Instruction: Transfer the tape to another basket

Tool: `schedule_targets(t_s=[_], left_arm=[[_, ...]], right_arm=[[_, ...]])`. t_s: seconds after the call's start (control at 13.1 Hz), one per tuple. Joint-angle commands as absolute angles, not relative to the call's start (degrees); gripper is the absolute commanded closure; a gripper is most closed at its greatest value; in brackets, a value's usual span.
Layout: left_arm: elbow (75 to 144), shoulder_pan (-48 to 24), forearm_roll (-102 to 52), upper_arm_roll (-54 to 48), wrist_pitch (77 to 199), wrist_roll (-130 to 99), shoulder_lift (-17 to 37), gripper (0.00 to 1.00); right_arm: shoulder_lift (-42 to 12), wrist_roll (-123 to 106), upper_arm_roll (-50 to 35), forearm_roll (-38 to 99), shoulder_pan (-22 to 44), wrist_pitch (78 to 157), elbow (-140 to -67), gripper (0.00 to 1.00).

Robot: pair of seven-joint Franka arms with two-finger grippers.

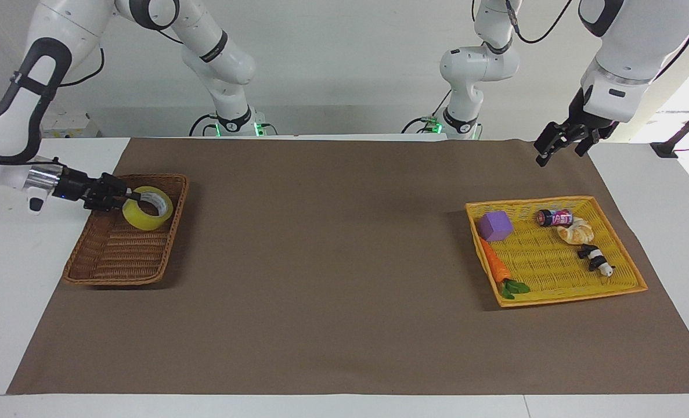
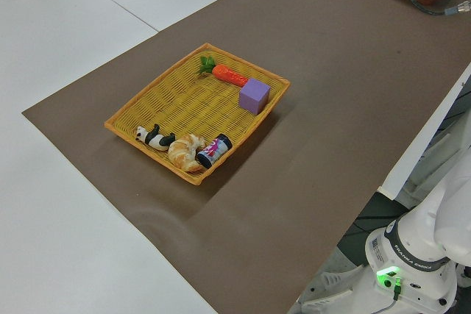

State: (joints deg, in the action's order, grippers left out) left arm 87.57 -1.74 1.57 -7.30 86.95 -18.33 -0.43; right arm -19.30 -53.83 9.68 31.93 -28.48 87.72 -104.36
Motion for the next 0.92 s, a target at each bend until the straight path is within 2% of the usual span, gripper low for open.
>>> schedule_targets(t_s=[0.0,0.08,0.15,0.23,0.46,0.84], left_arm=[[88.2,-1.4,2.5,-7.2,86.3,-17.1,-0.8,0.00],[89.2,-1.2,2.0,-7.1,86.1,-15.8,-1.1,0.00],[90.6,-1.5,2.0,-7.1,86.2,-15.7,-1.2,0.00],[90.9,-1.3,2.0,-6.9,86.1,-15.9,-1.5,0.00],[90.9,-0.4,2.0,-6.5,86.2,-15.8,-1.6,0.00],[91.0,-0.4,2.0,-6.5,86.2,-15.8,-1.6,0.00]], right_arm=[[-18.2,-54.8,9.4,31.0,-29.3,89.3,-105.1,0.89],[-18.3,-54.5,9.4,31.0,-29.0,89.5,-105.0,0.78],[-18.3,-54.3,9.4,31.0,-28.6,90.1,-105.1,0.34],[-17.9,-54.1,9.4,31.0,-28.5,90.8,-105.1,0.01],[-12.7,-50.9,9.4,27.0,-26.3,92.9,-104.3,0.00],[-1.1,-44.2,8.8,12.8,-16.3,94.7,-100.7,0.00]])
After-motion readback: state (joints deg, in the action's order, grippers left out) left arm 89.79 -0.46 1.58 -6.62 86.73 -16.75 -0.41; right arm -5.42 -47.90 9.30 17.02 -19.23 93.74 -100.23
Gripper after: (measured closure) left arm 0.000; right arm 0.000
